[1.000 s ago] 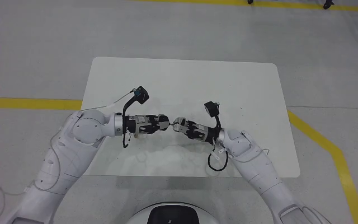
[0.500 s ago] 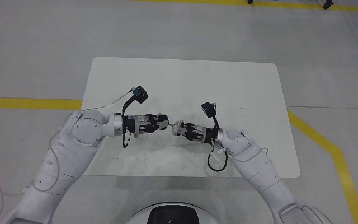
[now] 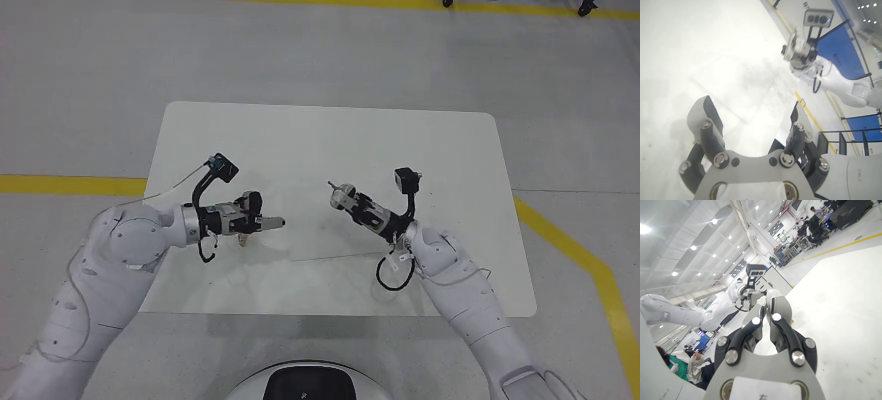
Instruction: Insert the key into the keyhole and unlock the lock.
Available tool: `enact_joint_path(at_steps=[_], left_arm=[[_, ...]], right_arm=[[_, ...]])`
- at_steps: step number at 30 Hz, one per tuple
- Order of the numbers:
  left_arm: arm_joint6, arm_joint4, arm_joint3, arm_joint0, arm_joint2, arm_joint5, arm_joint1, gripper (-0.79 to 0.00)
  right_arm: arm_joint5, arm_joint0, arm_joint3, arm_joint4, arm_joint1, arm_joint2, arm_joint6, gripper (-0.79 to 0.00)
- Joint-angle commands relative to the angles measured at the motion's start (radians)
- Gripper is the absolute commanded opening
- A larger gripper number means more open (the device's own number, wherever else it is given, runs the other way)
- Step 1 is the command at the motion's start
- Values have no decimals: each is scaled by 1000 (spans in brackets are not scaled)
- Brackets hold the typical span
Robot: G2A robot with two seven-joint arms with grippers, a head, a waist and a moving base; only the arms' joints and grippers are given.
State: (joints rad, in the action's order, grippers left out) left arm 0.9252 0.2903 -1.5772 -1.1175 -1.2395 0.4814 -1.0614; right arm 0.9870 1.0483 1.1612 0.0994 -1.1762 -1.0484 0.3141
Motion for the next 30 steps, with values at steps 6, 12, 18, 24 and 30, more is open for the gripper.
enact_joint_path(at_steps=[6,12,18,24,30], left_arm=[[86,243,-193,-122,-71,-212,31,0],[129,399,-286,-168,-68,-329,40,0],[146,433,-214,-110,11,-382,29,-55],[167,433,-150,-60,61,-416,20,-351],[175,420,-147,-63,49,-425,22,-419]], right_arm=[[-29,25,23,104,-5,-25,-114,-785],[-29,25,23,104,-5,-25,-114,-785],[-29,25,23,104,-5,-25,-114,-785],[-29,25,23,104,-5,-25,-114,-785],[-29,25,23,104,-5,-25,-114,-785]])
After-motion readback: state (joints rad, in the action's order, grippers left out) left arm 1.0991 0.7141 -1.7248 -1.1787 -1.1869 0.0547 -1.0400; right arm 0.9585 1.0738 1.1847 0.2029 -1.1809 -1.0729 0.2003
